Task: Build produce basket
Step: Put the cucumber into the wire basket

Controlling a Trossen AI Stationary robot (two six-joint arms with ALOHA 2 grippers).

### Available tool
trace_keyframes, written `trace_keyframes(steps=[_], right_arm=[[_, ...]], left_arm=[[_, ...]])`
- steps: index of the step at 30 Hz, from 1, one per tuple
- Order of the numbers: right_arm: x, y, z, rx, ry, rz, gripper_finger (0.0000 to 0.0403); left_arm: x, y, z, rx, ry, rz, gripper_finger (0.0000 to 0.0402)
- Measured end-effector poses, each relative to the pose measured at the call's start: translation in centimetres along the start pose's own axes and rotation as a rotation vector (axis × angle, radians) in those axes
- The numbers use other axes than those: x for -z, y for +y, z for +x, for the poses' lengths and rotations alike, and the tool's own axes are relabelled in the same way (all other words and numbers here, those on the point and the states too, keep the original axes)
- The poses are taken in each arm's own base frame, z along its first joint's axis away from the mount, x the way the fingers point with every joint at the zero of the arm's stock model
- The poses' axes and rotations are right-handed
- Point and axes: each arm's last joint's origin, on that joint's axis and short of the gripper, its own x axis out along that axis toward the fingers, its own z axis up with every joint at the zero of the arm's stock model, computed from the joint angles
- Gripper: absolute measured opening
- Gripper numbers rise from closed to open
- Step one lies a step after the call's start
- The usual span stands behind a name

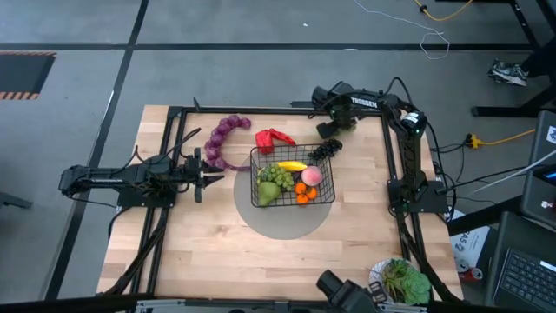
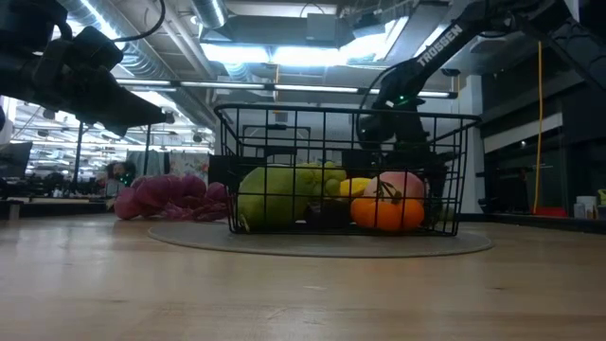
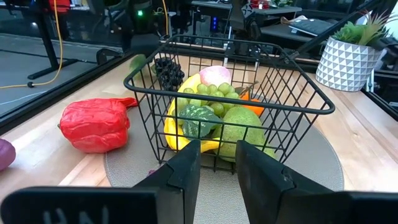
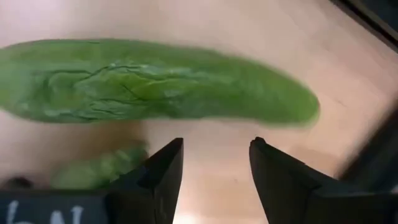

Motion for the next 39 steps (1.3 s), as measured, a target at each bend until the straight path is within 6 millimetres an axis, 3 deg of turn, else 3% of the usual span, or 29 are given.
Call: trace_keyframes(steps=[4, 8, 12, 17, 22, 28, 39], right_arm=[[0.7, -0.2, -0.3, 0.031, 0.046, -0.025, 0.0184], [1.3, -0.8, -1.8, 0.024, 0.016, -0.039, 0.0184], [1.3, -1.2, -3.7, -0.035, -0.103, -0.012, 0.0184], [-0.1, -0.5, -4.8, -0.176, -0.283, 0.012, 0.0184], [-1.0, 0.4, -4.2, -0.230, -0.325, -0.005, 0.0184], [-1.8, 0.8, -2.3, -0.173, -0.301, -0.023, 0.0184], [0.6, -1.5, -1.3, -0.011, 0.009, -0.023, 0.0184]], left_arm=[[0.0, 0.0, 0.0, 0.000, 0.001, 0.000, 0.0096], [0.0, 0.0, 0.0, 0.000, 0.000, 0.000, 0.0096], [0.0, 0.0, 0.0, 0.000, 0.000, 0.000, 0.0096], [0.0, 0.0, 0.0, 0.000, 0.000, 0.000, 0.0096], [0.0, 0.0, 0.0, 0.000, 0.000, 0.000, 0.0096], [0.0, 0.0, 0.0, -0.001, 0.000, 0.000, 0.0096], [0.0, 0.0, 0.0, 0.000, 0.000, 0.000, 0.0096]])
